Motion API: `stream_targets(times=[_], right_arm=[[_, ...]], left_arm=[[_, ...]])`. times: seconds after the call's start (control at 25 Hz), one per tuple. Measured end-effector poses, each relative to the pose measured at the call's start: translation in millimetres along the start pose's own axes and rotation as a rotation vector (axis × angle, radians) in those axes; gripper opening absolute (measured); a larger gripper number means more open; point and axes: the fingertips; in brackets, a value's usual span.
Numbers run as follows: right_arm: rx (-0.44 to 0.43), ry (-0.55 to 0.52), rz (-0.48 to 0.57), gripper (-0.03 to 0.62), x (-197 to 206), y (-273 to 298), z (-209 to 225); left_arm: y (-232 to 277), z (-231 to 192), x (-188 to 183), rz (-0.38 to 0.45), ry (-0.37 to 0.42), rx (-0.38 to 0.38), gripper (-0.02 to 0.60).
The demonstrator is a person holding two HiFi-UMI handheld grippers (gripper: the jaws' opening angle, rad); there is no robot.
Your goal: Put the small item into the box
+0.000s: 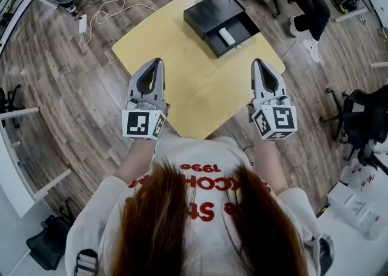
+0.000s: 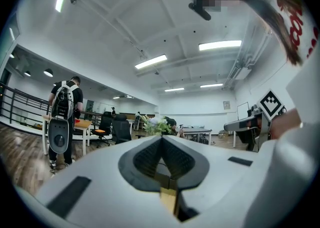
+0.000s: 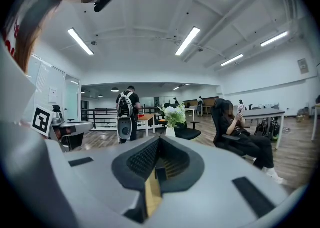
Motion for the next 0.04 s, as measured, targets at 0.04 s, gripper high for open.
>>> stream_targets(times=[0.04], right_arm=[[0.001,0.001,0.0,0.006,0.4,-0.1,0.6]], left_arm=[[0.6,0.3,0.5,0.0,0.0,0.001,0.008]])
Point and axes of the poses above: the fingertips, and each gripper's own axes: y forward along the fingers, z to its right, x out of its underside, and after that the axes turned 14 degrees about x, right-handed
